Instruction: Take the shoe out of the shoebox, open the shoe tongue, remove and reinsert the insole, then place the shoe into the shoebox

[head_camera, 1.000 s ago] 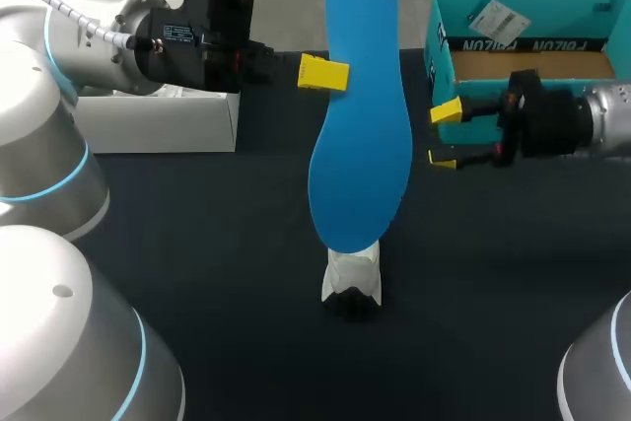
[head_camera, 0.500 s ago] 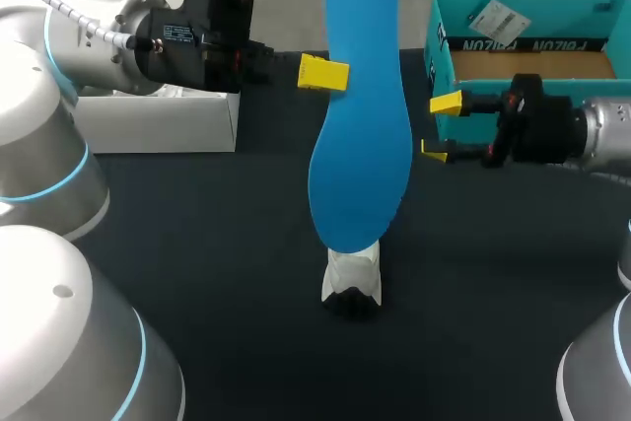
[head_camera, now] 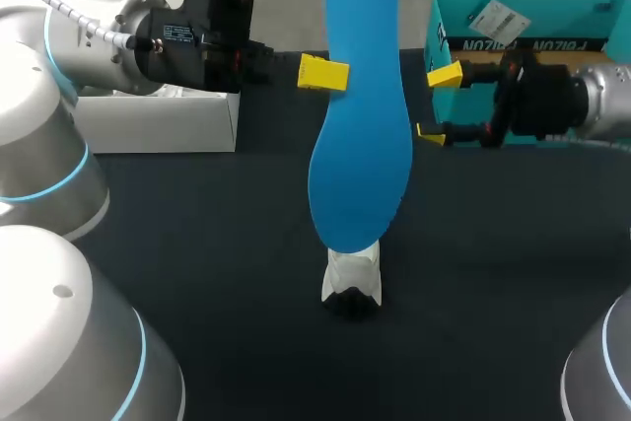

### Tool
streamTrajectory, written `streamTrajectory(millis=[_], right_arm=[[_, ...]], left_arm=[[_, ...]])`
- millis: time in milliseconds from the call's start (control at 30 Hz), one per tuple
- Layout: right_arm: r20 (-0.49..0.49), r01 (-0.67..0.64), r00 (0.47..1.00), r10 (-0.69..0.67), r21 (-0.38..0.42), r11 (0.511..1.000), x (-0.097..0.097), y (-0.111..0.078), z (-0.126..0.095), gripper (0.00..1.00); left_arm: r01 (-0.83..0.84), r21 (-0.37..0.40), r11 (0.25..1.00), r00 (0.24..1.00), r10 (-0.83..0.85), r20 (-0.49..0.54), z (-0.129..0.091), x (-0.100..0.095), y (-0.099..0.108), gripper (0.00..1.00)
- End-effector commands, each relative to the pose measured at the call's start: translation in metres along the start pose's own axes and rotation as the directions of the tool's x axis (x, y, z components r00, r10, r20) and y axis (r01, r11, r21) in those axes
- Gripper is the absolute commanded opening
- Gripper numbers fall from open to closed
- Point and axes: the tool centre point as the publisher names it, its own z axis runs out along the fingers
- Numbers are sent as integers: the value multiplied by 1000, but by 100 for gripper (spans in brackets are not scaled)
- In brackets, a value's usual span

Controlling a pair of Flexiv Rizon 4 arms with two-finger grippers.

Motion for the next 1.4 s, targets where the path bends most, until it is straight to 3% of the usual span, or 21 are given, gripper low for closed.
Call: streamTrajectory(millis=[33,200,233,867,1000,1233,1400], right_arm=[[51,-12,999,11,19,1000,10,3,-4,100],[50,-25,998,24,9,1000,7,-3,-1,100],[54,-27,998,28,-25,999,6,-4,-1,100],[54,-27,998,28,-25,999,6,-4,-1,100],[54,-27,998,28,-25,999,6,-4,-1,100],[54,-27,998,28,-25,999,6,-4,-1,100],[54,-27,998,28,-25,999,6,-4,-1,100]], left_arm=[[-1,-1,1000,1000,1,-3,1,-2,-1,0],[-1,-1,1000,1000,1,-3,1,-2,-1,0],[-1,-1,1000,1000,1,-3,1,-2,-1,0],[-1,-1,1000,1000,1,-3,1,-2,-1,0],[-154,-32,988,987,155,33,-7,-6,-1,0],[-474,-195,859,868,493,62,-24,-16,-6,0],[-691,-305,655,684,729,18,-37,-27,-10,0]])
